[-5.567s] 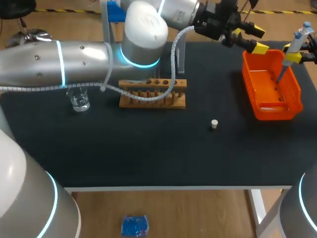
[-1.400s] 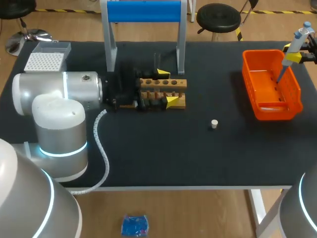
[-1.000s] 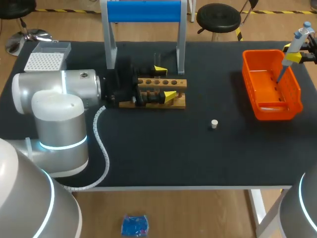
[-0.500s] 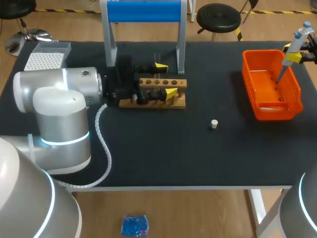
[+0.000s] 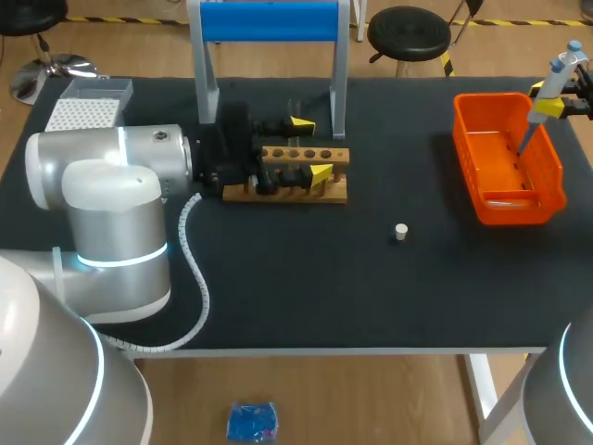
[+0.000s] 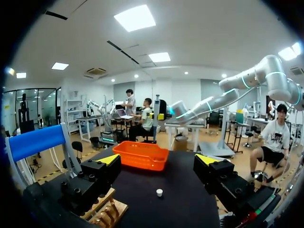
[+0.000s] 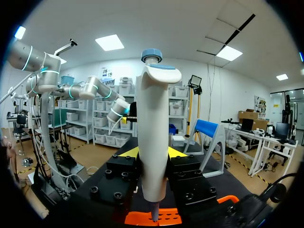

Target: Invert the test tube, pick up the pipette, mount the tip to pipette, aspirate from beaker and dispense into the tube, eject the tip, return the pipette, and cap with the stopper.

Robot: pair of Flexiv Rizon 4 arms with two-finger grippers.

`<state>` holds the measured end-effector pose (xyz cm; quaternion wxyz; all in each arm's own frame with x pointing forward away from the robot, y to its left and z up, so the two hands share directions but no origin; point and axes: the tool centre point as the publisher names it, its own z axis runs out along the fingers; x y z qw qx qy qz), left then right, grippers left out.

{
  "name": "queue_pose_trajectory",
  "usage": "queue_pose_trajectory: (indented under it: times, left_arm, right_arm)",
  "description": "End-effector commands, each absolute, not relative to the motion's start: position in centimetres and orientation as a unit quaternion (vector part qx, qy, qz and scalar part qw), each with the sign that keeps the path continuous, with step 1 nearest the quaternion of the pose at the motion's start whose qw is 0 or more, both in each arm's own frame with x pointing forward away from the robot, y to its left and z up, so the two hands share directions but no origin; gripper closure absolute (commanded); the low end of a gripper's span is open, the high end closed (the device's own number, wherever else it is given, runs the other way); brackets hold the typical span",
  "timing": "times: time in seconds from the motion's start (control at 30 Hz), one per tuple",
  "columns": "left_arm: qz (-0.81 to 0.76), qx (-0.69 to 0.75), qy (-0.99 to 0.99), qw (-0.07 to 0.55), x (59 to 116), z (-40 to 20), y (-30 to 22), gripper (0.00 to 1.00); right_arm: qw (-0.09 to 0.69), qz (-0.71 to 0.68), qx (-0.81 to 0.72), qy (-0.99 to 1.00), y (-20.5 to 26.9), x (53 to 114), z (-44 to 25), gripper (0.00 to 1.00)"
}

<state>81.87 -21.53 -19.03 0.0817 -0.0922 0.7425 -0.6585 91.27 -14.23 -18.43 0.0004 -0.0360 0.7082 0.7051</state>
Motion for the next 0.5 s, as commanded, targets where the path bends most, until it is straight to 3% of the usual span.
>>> queue_pose_trajectory:
  times: [0.03, 0.5]
  left_arm:
    - [-0.658, -0.093, 0.743, 0.083, 81.8, -19.1, -21.7, 0.0]
    - [-0.658, -0.093, 0.743, 0.083, 81.8, -19.1, -21.7, 0.0]
  right_arm:
    - [0.0, 0.704, -0.037, 0.709, -14.3, 91.3, -18.4, 1.0]
    - [0.007, 0.673, -0.048, 0.738, -9.1, 88.4, -16.6, 1.0]
